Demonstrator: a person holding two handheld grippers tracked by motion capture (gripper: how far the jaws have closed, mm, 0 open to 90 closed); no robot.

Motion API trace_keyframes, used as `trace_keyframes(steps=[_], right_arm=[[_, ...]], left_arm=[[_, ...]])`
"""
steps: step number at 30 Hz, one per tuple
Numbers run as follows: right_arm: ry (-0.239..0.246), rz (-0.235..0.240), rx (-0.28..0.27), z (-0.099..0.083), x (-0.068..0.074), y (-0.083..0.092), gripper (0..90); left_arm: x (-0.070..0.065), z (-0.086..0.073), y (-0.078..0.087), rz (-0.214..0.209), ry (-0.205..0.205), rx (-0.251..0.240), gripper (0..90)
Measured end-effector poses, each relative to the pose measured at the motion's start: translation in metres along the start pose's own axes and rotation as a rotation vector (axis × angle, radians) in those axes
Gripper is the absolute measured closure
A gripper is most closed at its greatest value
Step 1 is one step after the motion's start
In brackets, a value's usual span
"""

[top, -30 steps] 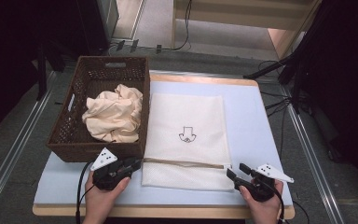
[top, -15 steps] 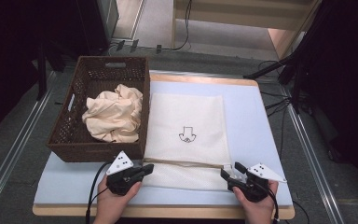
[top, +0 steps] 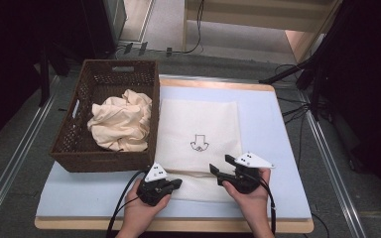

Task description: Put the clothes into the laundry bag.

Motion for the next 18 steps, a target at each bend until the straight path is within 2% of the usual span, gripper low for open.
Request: trace_keyframes(steps=[3, 6, 9, 13, 14, 16, 17, 18], right_arm=[[0.006, 0.001, 0.049, -0.003, -0.003, -0.016, 34.3], [0.004, 0.008, 0.084, -0.006, -0.006, -0.023, 34.5], [0.004, 0.013, 0.116, -0.008, -0.009, -0.029, 34.5], [0.062, 0.017, 0.176, -0.015, -0.006, -0.039, 34.0], [0.074, 0.006, 0.185, -0.017, -0.005, -0.041, 34.0], [0.107, -0.036, 0.193, -0.02, -0.004, -0.044, 38.4], [0.111, -0.054, 0.19, -0.019, -0.003, -0.044, 43.3], [0.112, -0.075, 0.185, -0.019, -0.003, -0.044, 52.1]], left_arm=[[0.0, -0.002, -0.003, 0.002, 0.0, 0.013, 90.0], [-0.001, -0.003, -0.005, 0.0, -0.008, 0.025, 90.0], [0.0, -0.003, -0.006, -0.008, 0.003, 0.023, 90.0], [-0.002, -0.004, -0.006, 0.004, -0.011, 0.021, 90.0], [-0.002, -0.004, -0.006, 0.003, -0.012, 0.022, 90.0], [-0.001, -0.004, -0.006, -0.005, -0.001, 0.019, 90.0], [-0.001, -0.004, -0.006, -0.008, 0.002, 0.022, 90.0], [0.0, -0.005, -0.006, -0.011, 0.003, 0.021, 90.0]])
Point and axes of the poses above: each handheld gripper's, and its own axes: y roughly backward along the jaws, z roughly out of its top, x roughly to its left, the point moved 1 cm from there along -y, roughly forward along the jaws, and after that the axes turned 14 degrees about -y, right-handed, at the moved point
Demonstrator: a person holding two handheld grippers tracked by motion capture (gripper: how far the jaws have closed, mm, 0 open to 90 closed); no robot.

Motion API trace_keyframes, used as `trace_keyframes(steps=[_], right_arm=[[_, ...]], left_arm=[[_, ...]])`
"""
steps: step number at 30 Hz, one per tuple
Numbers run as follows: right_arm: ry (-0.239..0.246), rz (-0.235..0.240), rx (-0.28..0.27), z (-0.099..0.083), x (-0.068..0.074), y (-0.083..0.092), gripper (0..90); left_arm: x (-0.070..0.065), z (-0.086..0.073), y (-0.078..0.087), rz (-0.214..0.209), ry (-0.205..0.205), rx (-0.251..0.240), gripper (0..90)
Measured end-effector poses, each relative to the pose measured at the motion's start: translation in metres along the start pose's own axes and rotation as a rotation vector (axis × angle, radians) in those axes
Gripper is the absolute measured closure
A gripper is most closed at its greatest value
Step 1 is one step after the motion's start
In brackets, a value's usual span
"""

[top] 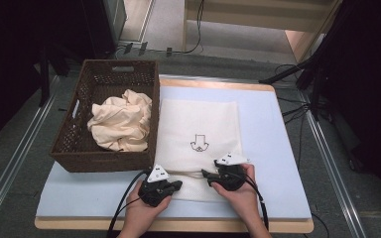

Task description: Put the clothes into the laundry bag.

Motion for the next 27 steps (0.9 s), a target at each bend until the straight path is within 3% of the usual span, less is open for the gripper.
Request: trace_keyframes(steps=[2, 3, 5, 7, 10, 11, 13, 15, 20, 25, 27], right_arm=[[0.001, 0.003, 0.004, 0.001, -0.001, 0.001, 76.1], [-0.002, 0.028, 0.023, 0.003, -0.001, 0.001, 82.7], [0.002, 0.002, 0.03, 0.008, -0.003, 0.002, 89.2], [-0.027, -0.024, -0.095, 0.017, -0.008, 0.01, 89.4], [-0.06, -0.051, -0.214, 0.025, -0.019, 0.018, 89.1], [-0.068, -0.05, -0.2, 0.025, -0.021, 0.016, 88.4], [-0.082, -0.007, -0.114, 0.021, -0.027, 0.004, 84.6], [-0.089, 0.014, -0.077, 0.016, -0.03, -0.002, 78.6], [-0.07, 0.065, -0.039, 0.015, -0.028, -0.002, 53.7], [0.023, 0.032, -0.003, 0.011, -0.021, -0.005, 42.0], [0.032, 0.019, 0.001, 0.01, -0.019, -0.006, 37.8]], left_arm=[[0.0, 0.0, 0.0, 0.002, 0.0, 0.0, 90.0], [0.0, 0.0, 0.0, 0.002, -0.001, 0.0, 90.0], [-0.001, 0.0, 0.0, 0.003, -0.005, -0.001, 90.0], [-0.001, 0.0, 0.0, 0.005, -0.009, -0.001, 90.0], [-0.002, 0.0, 0.0, 0.008, -0.01, -0.002, 90.0], [-0.001, 0.0, 0.0, 0.006, -0.009, -0.002, 90.0], [-0.001, 0.0, 0.0, 0.003, -0.007, -0.003, 90.0], [-0.001, -0.001, 0.0, 0.0, -0.003, -0.004, 90.0], [0.0, -0.001, 0.0, -0.006, -0.001, -0.004, 90.0], [0.001, -0.001, 0.0, -0.008, 0.004, -0.006, 90.0], [0.0, -0.001, 0.0, -0.008, 0.003, -0.004, 90.0]])
Point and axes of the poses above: each handheld gripper's, and its own axes: y roughly backward along the jaws, z roughly out of its top, x roughly to its left, the point moved 1 cm from there along -y, roughly forward along the jaws, and after that the axes turned 14 degrees about -y, right-handed, at the moved point
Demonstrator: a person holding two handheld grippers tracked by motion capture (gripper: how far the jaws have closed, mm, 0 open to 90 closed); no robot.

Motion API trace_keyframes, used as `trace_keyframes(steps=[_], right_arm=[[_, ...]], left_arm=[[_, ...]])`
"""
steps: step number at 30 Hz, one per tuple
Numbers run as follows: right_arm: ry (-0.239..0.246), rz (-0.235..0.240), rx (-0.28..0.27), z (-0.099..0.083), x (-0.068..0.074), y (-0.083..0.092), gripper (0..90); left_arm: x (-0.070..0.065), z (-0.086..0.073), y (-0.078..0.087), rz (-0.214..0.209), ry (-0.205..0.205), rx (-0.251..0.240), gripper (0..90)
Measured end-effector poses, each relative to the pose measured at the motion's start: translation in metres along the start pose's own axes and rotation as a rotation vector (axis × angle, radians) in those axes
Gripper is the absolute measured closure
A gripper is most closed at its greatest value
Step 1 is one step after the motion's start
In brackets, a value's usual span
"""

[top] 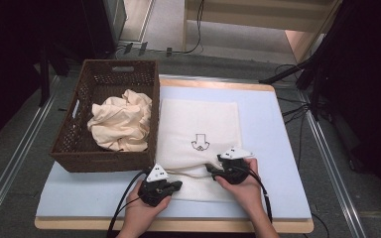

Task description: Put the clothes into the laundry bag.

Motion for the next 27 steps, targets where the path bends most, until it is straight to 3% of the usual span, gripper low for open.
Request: trace_keyframes(steps=[2, 6, 8, 10, 12, 15, 22, 27], right_arm=[[0.011, -0.045, 0.004, 0.0, 0.002, -0.001, 32.4], [-0.003, -0.064, 0.001, 0.0, 0.003, -0.002, 36.7], [-0.018, -0.076, -0.005, 0.0, 0.002, 0.0, 48.4], [-0.029, -0.086, -0.006, 0.001, 0.0, 0.003, 67.5], [-0.066, -0.061, 0.007, 0.002, -0.003, 0.007, 78.7], [-0.136, -0.01, -0.014, 0.003, -0.006, 0.011, 86.1], [-0.205, 0.055, -0.142, 0.011, -0.009, 0.03, 88.2], [-0.208, 0.088, -0.2, 0.018, -0.005, 0.043, 88.3]], left_arm=[[0.0, 0.0, 0.0, 0.001, -0.001, -0.001, 90.0], [0.0, 0.0, 0.0, 0.003, -0.002, -0.001, 90.0], [-0.001, 0.0, 0.0, 0.006, -0.003, -0.002, 90.0], [-0.001, 0.0, 0.0, 0.005, -0.004, -0.001, 90.0], [0.0, 0.0, 0.0, 0.002, -0.002, -0.001, 90.0], [0.0, 0.0, 0.0, 0.003, -0.004, -0.001, 90.0], [-0.002, 0.0, 0.0, 0.014, -0.018, 0.003, 90.0], [-0.003, 0.0, 0.0, 0.022, -0.027, 0.002, 90.0]])
Point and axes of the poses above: each handheld gripper's, and its own axes: y roughly backward along the jaws, z roughly out of its top, x roughly to its left, the point moved 1 cm from there along -y, roughly forward along the jaws, and after that the axes turned 14 degrees about -y, right-handed, at the moved point
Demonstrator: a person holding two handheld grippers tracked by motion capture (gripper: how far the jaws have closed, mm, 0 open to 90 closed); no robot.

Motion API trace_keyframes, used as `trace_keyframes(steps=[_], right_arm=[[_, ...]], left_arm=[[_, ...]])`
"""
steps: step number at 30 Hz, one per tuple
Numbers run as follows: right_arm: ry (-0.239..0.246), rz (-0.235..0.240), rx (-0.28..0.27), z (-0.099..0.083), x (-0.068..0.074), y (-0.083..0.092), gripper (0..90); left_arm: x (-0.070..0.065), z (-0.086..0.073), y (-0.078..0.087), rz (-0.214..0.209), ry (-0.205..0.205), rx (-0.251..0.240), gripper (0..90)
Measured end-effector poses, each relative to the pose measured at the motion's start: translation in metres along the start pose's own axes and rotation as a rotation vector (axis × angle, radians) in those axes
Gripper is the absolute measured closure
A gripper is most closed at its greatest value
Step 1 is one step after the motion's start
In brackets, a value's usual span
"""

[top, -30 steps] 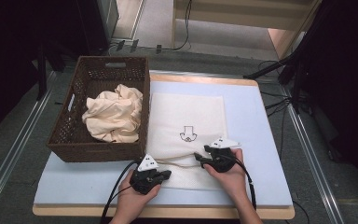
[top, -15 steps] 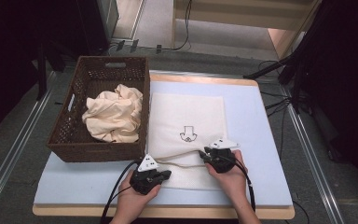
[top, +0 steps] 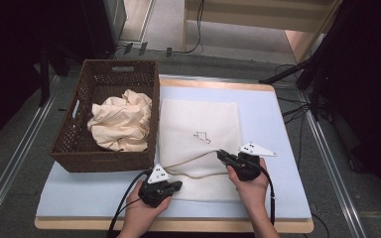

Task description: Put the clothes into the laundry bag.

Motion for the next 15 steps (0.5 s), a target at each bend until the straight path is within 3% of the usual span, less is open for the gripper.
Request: trace_keyframes(steps=[5, 8, 11, 15], right_arm=[[0.012, 0.0, 0.0, 0.0, 0.002, 0.001, 88.3], [0.013, -0.004, 0.008, -0.002, 0.0, -0.001, 88.2], [0.011, -0.014, 0.017, -0.003, -0.001, -0.002, 88.2], [0.021, -0.021, 0.016, -0.005, -0.001, -0.003, 88.1]], left_arm=[[0.0, 0.0, 0.002, -0.008, 0.006, -0.006, 90.0], [0.003, 0.002, 0.009, -0.034, 0.013, -0.053, 77.9], [0.008, 0.005, 0.02, -0.048, 0.058, -0.125, 66.1], [0.009, 0.017, 0.036, -0.032, 0.054, -0.165, 46.4]])
Point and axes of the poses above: each handheld gripper's, and its own axes: y roughly backward along the jaws, z roughly out of its top, x roughly to its left, the point moved 1 cm from there along -y, roughly forward along the jaws, and after that the axes turned 14 degrees about -y, right-handed, at the moved point
